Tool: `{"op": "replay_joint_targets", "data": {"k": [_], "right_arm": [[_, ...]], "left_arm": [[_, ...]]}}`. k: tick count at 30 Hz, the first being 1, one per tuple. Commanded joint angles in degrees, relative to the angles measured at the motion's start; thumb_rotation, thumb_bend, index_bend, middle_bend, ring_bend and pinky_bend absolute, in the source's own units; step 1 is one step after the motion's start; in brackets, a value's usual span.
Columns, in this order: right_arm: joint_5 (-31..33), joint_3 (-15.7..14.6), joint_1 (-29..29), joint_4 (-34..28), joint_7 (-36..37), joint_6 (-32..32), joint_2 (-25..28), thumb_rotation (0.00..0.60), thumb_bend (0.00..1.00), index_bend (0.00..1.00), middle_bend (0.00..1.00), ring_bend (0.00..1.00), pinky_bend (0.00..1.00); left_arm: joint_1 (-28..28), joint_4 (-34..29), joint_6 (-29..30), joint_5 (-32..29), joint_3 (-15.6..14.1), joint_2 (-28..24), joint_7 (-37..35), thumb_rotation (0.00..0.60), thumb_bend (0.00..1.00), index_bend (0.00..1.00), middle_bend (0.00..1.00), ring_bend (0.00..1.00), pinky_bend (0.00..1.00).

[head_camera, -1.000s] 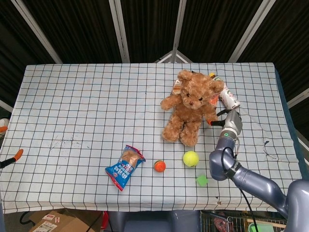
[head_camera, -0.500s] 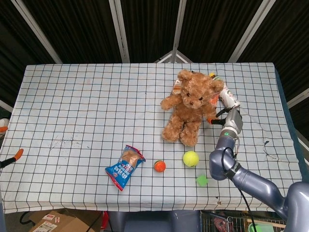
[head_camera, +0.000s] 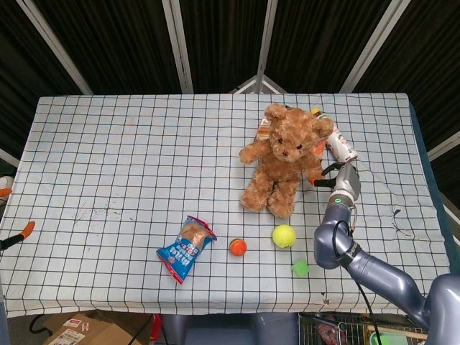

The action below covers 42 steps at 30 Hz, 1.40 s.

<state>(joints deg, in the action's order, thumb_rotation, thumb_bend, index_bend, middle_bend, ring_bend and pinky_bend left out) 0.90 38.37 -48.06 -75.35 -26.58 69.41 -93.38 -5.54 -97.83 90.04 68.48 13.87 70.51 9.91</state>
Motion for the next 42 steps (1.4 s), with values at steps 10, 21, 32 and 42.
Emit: {"op": "replay_joint_targets", "data": {"k": [10,21,32,42], "right_arm": [[0.12,-0.19,0.25,0.17,-1.92,-1.65,-0.72,0.600,0.16,0.34,0.23,0.05,0.00],[-1.52,1.43,-0.27,2.00,-0.23,-2.37,-1.67,0.600,0.22,0.65,0.24,0.07,0.00],[-2.51,1.07,1.27,1.27,0.46,-2.00,-1.38,0.600,0.23,0.66,0.24,0.08,0.00],[-2.48,0.70,1.57,1.25,-0.74,-3.58,-0.85,0.600,0.23,0.67,0.24,0.08,0.00]], "left_arm": [[-0.06,0.04,-0.05,-0.03,0.01,0.09,-0.07,0.600,0.26,0.29,0.02,0.00,0.00],[-0.03,0.09,0.20,0.10,0.22,0.24,-0.79,0.600,0.27,0.29,0.02,0.00,0.00],[-0.19,0.08,-0.30,-0.04,0.18,0.30,-1.07,0.600,0.27,0.29,0.02,0.00,0.00],[-0.30,0.03,-0.26,-0.21,0.17,0.57,-0.51,0.600,0.28,0.29,0.02,0.00,0.00]]}}
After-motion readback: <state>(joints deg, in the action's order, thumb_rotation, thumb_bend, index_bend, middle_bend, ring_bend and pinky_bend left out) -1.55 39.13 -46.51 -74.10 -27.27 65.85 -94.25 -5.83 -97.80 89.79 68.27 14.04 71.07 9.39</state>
